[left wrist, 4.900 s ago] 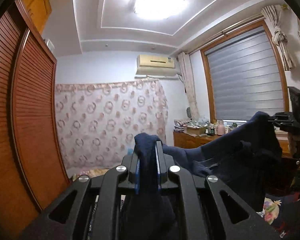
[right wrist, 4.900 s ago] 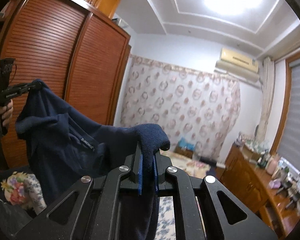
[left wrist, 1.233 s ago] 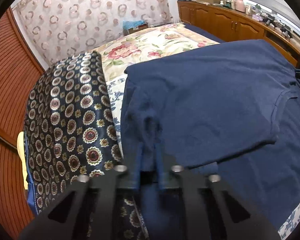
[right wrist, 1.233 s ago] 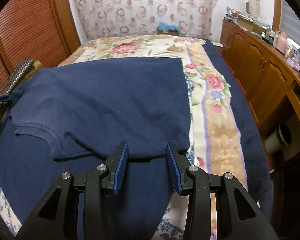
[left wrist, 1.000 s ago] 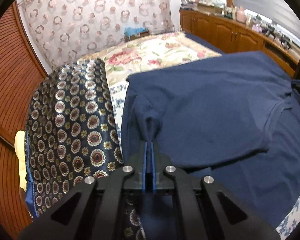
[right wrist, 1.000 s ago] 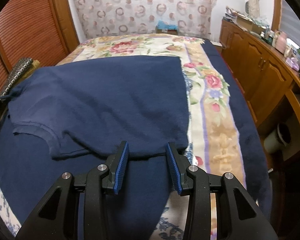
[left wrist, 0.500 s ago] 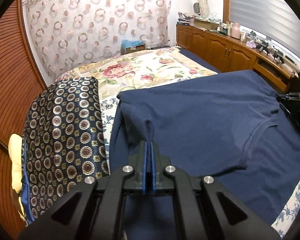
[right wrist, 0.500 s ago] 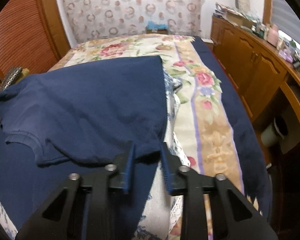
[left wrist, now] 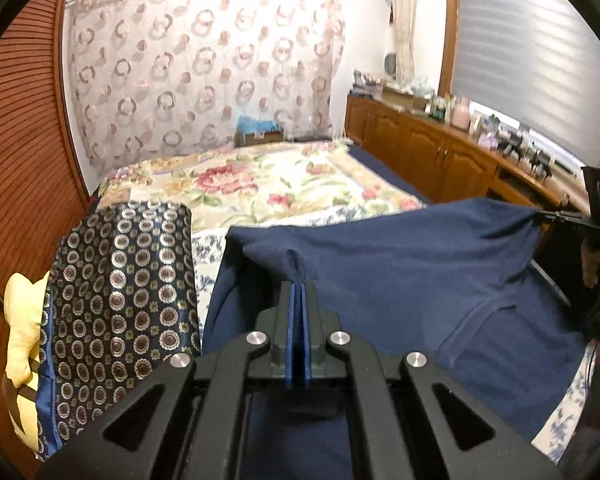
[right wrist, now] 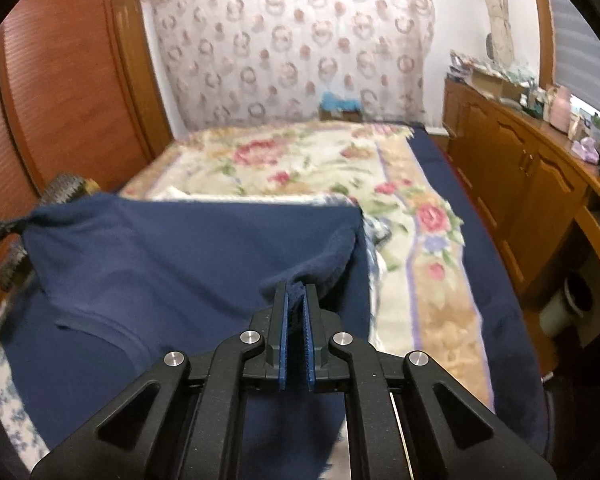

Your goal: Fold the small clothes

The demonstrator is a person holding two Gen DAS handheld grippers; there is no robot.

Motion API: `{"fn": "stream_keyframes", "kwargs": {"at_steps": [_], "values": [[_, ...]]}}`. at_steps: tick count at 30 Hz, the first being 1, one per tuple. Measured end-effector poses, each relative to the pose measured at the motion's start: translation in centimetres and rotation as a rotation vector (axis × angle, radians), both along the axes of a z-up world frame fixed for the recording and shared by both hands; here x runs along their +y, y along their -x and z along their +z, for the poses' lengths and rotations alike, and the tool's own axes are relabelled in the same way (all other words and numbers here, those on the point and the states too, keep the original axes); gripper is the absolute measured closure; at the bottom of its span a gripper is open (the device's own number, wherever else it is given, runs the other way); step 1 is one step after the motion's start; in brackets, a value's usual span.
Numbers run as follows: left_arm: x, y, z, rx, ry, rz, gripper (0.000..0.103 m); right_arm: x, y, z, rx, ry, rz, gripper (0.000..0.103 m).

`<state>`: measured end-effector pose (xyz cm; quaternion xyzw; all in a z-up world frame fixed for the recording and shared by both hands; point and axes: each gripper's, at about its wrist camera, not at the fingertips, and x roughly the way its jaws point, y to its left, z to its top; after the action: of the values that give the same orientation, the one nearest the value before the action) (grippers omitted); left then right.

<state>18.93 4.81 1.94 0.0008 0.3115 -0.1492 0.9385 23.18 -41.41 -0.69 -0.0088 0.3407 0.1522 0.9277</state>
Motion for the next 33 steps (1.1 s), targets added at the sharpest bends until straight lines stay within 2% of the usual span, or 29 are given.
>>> {"fn": "stream_keyframes", "kwargs": {"at_steps": [5, 10, 12, 18, 23, 27, 33], "values": [[1.1, 2.3, 1.3, -0.040, 0.053, 0.013, 0.102, 0.6, 2.2, 2.5, -0.034, -0.013, 0.024, 0.099], [2.5, 4.3, 1.2, -0.051, 0.052, 0.048, 0.102, 1.0, 5.1, 4.3, -0.062, -0.008, 0.034, 0.099], [2.8, 5.1, 1.0, -0.057, 0.032, 0.055, 0.102, 0.9, 6.2, 4.7, -0.072, -0.005, 0.032, 0.099], [4.3, 8.1, 1.0, -0.068, 0.051, 0.078, 0.102, 0.4, 9.7, 5.8, -0.089, -0.012, 0.024, 0.099], [5.0, 11.0, -0.2, -0.057, 0.089, 0.091, 0.102, 0.3, 13.2, 6.5, -0.098, 0.001, 0.012, 0.099], [5.6, 12.5, -1.9, -0.026, 0.114, 0.105, 0.102, 0.3, 15.7, 5.9, -0.084, 0.018, 0.007, 0.099], [6.4, 12.9, -5.0, 0.037, 0.134, 0.140, 0.102, 0.5, 16.6, 0.9, 0.039, 0.054, -0.016, 0.099]]}}
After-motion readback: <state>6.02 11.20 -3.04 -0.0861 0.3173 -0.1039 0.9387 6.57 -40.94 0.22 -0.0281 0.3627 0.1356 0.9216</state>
